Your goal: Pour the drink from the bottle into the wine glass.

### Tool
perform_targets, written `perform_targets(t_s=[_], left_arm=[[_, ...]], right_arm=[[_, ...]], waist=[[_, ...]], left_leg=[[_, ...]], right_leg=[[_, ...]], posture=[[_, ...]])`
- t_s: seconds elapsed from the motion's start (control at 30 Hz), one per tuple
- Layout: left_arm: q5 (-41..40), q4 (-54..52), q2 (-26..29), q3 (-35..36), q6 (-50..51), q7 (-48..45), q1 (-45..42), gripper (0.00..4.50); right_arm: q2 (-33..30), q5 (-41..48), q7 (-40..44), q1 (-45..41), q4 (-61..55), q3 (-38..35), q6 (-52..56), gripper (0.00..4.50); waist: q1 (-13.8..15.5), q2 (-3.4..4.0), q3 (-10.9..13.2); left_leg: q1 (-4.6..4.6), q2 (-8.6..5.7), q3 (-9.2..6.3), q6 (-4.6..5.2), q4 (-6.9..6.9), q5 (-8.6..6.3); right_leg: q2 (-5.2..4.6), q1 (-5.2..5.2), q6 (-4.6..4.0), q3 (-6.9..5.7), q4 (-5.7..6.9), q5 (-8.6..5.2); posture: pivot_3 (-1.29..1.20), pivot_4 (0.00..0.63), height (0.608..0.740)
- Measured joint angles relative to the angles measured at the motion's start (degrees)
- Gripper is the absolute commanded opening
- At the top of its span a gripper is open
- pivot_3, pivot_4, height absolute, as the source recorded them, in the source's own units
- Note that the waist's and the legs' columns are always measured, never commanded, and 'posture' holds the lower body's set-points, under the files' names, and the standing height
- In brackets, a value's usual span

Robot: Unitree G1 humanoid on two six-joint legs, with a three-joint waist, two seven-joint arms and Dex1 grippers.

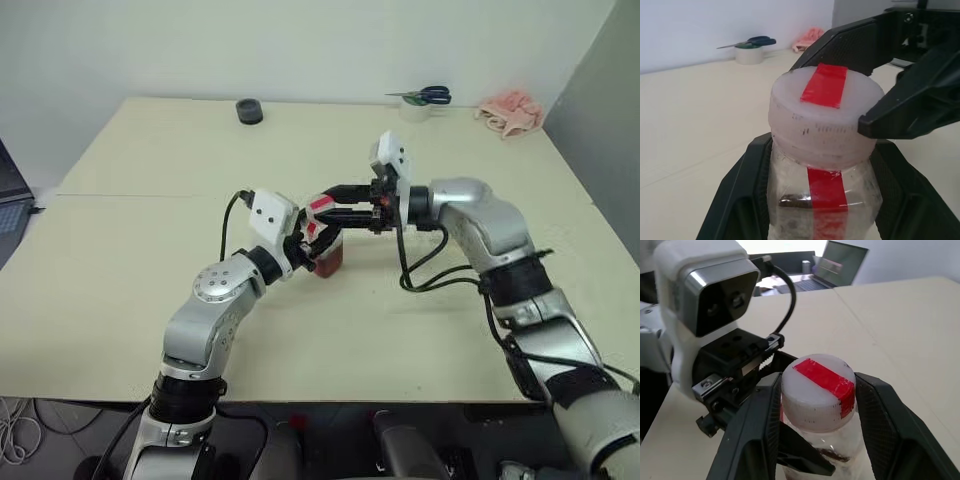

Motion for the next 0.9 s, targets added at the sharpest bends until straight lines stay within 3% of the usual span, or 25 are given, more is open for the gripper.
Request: perform_targets(t_s=[0.17, 0.3, 0.43, 0.67, 0.9], left_arm=[[-0.4, -0.1, 0.0, -0.4, 0.3, -0.2, -0.1, 2.17], [-1.1, -0.5, 0.4, -0.4, 1.3, -0.3, -0.1, 2.17], [-1.4, -1.3, 2.0, 1.3, 1.3, -0.8, -0.3, 2.17], [-4.3, -1.2, 3.5, 1.2, 1.6, -5.4, -3.8, 2.17], [-7.5, 1.9, 6.2, -0.6, 2.5, -14.3, -4.6, 2.17]], right_arm=[[0.5, -1.4, 7.4, -4.0, 10.2, 0.1, -8.3, 1.85], [-0.4, -2.0, 8.2, -4.3, 11.2, -0.7, -8.9, 3.20], [-5.2, -2.6, 5.2, -0.6, 7.5, -5.2, -6.5, 4.50], [-8.1, 0.4, -1.2, 9.1, -17.0, -8.5, 5.2, 4.50], [-9.7, 6.8, -15.5, 18.5, -43.9, -12.2, 23.7, 4.50]], waist=[[0.4, 0.02, 0.0], [0.5, 0.04, 0.0], [1.0, 0.10, 0.1], [1.0, 0.23, 0.1], [0.8, 0.28, 0.2]], left_leg=[[-0.09, -0.05, -0.06, -0.02, -0.01, 0.01], [-0.08, -0.08, -0.11, -0.03, 0.04, 0.02], [-0.10, -0.11, -0.13, -0.05, 0.06, 0.02], [-0.12, -0.08, -0.18, -0.05, 0.01, 0.03], [-0.11, -0.10, -0.16, -0.05, 0.10, 0.05]], right_leg=[[-0.30, -0.02, -0.03, -0.05, -0.05, -0.02], [-0.35, -0.01, -0.03, -0.10, 0.03, -0.02], [-0.35, 0.00, -0.03, -0.12, 0.02, -0.02], [-0.34, -0.01, -0.03, -0.16, 0.00, -0.03], [-0.14, 0.01, -0.02, -0.10, 0.05, -0.03]], posture=[[0.00, 0.150, 0.740], [0.00, 0.150, 0.740], [0.00, 0.150, 0.740], [0.00, 0.150, 0.740], [0.00, 0.150, 0.740]])
